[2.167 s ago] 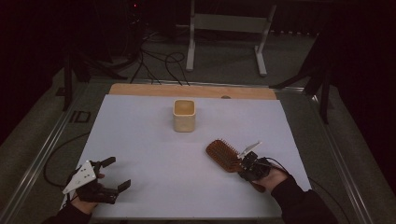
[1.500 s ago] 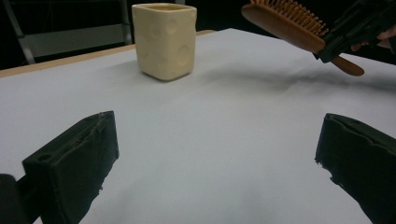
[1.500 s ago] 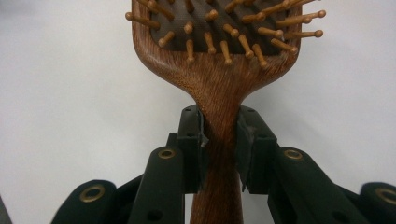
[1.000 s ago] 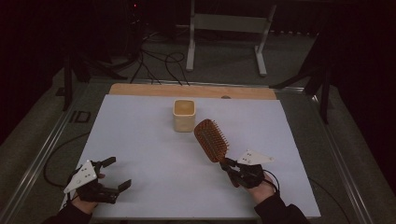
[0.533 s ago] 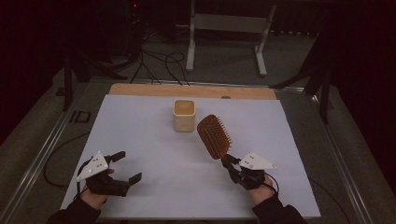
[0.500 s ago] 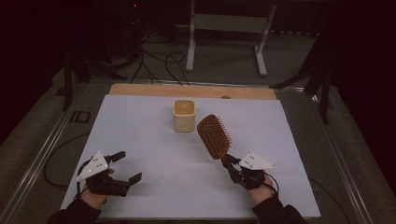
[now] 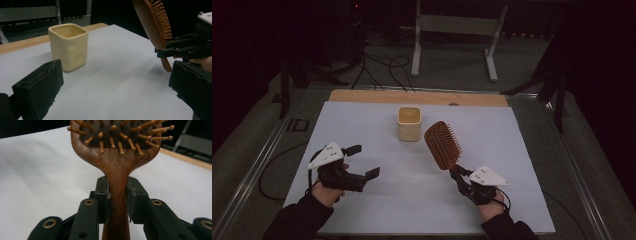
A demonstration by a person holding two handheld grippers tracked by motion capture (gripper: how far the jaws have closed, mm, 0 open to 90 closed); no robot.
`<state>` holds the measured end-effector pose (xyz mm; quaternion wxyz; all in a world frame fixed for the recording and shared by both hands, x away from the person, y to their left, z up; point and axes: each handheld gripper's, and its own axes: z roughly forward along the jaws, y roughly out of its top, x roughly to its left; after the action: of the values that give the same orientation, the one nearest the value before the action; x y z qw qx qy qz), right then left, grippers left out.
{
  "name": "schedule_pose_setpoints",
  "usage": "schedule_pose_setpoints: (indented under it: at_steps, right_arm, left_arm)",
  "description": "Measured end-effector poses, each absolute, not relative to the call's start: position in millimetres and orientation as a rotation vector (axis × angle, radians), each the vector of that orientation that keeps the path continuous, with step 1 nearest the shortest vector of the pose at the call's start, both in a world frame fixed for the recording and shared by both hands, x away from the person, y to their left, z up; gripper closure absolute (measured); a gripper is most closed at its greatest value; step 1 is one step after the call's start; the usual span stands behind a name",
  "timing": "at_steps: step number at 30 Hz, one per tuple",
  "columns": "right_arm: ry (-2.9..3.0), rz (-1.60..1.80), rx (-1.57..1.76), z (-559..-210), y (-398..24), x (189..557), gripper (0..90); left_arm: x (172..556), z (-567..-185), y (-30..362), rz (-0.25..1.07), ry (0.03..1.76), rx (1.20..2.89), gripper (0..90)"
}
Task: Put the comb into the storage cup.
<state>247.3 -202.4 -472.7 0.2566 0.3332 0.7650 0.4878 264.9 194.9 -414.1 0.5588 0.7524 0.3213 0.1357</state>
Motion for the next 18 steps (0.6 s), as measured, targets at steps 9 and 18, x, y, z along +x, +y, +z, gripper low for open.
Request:
schedule_pose_setpoints:
  at_steps: [9, 18]
  right_arm:
    - [2.085, 1.333, 0.894, -471, -200, 246, 73.8]
    - [2.082, 1.331, 0.901, -471, -200, 246, 73.8]
  left_arm:
    - [274, -394, 167, 0.302, 0.737, 1.759, 0.1]
    - [288, -378, 133, 0.233, 0.710, 1.772, 0.1]
